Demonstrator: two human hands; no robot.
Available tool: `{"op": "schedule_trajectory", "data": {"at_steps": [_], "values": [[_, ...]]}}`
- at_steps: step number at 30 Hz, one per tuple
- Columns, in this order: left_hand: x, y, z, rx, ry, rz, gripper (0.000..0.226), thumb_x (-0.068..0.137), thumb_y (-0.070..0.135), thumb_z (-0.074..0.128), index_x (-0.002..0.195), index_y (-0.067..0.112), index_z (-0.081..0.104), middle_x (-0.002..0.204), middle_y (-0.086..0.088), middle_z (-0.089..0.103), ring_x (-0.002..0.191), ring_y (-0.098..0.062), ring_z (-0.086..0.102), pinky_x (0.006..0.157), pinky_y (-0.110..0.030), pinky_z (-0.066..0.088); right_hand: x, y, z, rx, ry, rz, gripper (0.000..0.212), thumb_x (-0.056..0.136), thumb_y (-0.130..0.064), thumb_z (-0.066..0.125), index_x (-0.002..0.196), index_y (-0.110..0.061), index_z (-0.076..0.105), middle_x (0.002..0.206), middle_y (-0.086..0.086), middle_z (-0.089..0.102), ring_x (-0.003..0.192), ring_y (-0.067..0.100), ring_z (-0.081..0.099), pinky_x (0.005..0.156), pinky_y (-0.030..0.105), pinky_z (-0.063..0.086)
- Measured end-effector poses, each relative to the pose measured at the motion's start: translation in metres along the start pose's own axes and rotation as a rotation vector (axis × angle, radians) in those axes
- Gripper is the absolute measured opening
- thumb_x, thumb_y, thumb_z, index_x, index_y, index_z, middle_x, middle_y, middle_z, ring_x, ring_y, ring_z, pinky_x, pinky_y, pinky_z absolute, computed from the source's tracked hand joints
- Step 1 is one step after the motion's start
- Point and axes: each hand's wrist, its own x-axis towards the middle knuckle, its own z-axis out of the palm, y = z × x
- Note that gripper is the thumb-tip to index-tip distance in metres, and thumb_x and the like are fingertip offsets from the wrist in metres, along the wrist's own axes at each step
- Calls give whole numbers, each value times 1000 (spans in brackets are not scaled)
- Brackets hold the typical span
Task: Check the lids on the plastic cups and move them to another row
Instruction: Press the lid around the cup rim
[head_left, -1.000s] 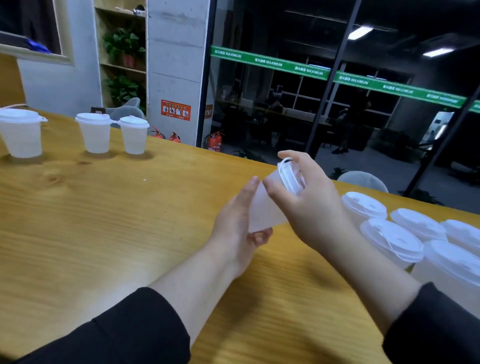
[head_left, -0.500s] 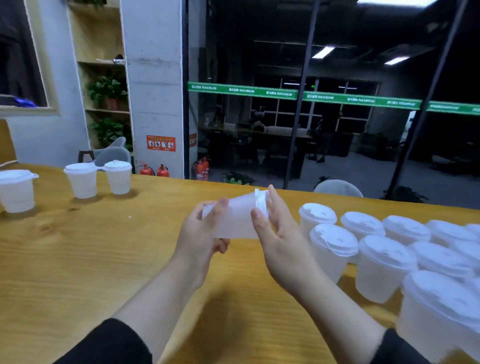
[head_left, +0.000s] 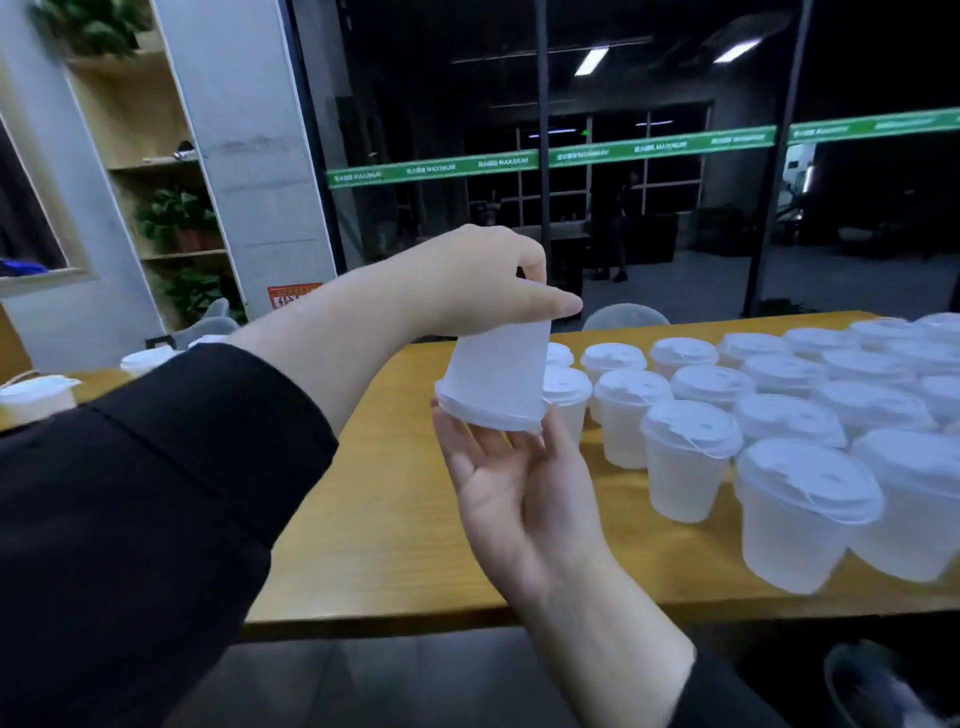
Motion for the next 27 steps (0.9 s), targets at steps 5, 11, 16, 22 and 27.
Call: {"op": "schedule_trajectory", "data": {"at_steps": [5,11,16,22,27], "values": [[-22,21,10,-100,7,-2,41,90,68,60,101,29,65,92,8,64,83,-11,61,62,-33,43,-36,-18,-10,21,46,40,55,94,-36,62,140,-6,57,131,29,65,122,48,62,105,55,51],[-51,13,48,-417,294,-76,32,92,60,64,101,29,61,84,3,62,70,-16,60,57,-37,48,-40,-45,-9,-137,144,86,57,97,-48,65,136,-8,59,132,31,60,110,51,67,86,56,61],[-88,-16,111,-828,301,-143,22,101,42,60,118,29,62,106,7,70,84,-4,67,69,-24,57,-25,-69,-10,-642,286,-135,38,92,-36,72,125,-19,64,124,11,69,111,32,69,84,46,63],[-93,-11,168,-1169,-48,-392,40,106,60,38,121,38,68,126,17,71,125,-5,60,112,-39,42,-3,-79,-26,-1575,293,-299,75,79,-41,72,147,-20,49,148,-2,51,134,22,51,101,39,48],[-81,4,184,-1528,-137,-604,59,102,71,27,124,33,66,122,2,72,128,-17,59,116,-46,40,5,-83,-47,-2043,169,-374,67,88,-32,75,147,-14,50,151,5,48,138,21,43,110,35,38]]}}
